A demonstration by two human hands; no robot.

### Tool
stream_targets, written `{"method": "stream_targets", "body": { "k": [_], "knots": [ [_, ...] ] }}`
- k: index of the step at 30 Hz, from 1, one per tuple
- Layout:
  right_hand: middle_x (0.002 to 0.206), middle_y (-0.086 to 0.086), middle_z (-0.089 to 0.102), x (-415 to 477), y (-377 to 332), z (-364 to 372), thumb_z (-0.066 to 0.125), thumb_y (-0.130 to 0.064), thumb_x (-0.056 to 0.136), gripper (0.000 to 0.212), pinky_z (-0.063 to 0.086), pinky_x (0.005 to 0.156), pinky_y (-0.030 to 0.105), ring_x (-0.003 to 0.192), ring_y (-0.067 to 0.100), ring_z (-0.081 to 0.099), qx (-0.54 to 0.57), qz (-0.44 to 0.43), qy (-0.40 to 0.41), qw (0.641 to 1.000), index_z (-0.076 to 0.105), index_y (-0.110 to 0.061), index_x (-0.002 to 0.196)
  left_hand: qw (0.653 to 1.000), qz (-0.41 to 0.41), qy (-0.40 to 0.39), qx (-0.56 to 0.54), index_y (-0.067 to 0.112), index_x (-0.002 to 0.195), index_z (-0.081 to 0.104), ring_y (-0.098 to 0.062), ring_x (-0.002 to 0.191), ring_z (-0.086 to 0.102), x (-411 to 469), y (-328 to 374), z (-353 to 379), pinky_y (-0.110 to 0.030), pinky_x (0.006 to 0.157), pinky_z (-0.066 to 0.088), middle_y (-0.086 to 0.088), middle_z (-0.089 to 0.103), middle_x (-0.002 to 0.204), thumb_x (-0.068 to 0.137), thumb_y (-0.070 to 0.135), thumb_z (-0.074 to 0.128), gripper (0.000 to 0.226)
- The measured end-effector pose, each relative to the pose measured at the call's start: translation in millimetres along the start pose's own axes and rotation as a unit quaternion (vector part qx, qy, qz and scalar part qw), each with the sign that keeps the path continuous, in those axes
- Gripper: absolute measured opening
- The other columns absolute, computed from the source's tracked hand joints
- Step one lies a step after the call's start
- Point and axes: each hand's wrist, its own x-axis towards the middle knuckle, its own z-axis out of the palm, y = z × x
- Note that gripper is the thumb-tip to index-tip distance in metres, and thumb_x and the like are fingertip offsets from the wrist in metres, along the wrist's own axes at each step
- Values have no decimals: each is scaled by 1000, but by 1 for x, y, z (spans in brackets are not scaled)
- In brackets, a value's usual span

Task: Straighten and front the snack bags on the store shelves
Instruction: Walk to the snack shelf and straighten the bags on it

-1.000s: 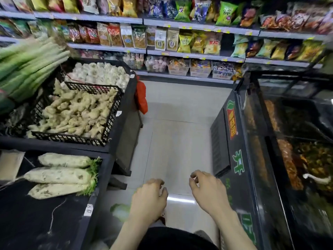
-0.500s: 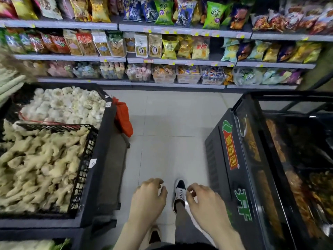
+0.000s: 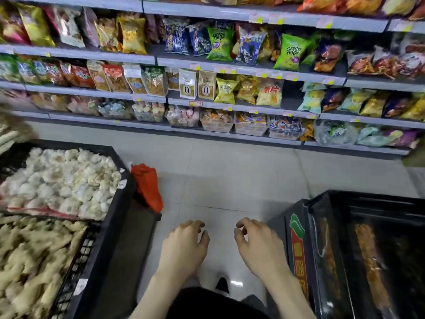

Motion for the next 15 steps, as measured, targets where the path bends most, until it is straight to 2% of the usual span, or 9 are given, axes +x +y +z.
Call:
{"method": "stream_targets", "body": {
  "k": [4, 10, 15],
  "knots": [
    [108, -10, 71, 71, -11, -6, 41, -48, 103, 30, 55, 78, 35, 92, 17, 66, 5, -5, 4, 1000, 64, -34, 115, 1000, -26, 9, -8, 37, 132, 66, -16, 114, 65, 49, -3, -15, -33, 89, 53, 16, 69, 122, 101, 44, 53, 34],
    [107, -8, 70, 187, -50, -17, 44, -45, 103, 26, 51, 77, 35, 94, 24, 65, -16, -16, -2, 1000, 65, -33, 113, 999, -34, 23, -13, 37, 134, 65, -14, 117, 65, 139, -21, -47, -32, 91, 51, 14, 69, 125, 101, 46, 52, 36],
    [103, -9, 71, 267, -88, -37, 44, -46, 102, 22, 53, 75, 35, 90, 21, 66, -31, -13, -10, 999, 63, -34, 108, 999, -29, 11, -8, 36, 135, 64, -18, 117, 67, 225, -33, -91, -36, 97, 52, 11, 70, 127, 99, 47, 48, 40]
  ]
}}
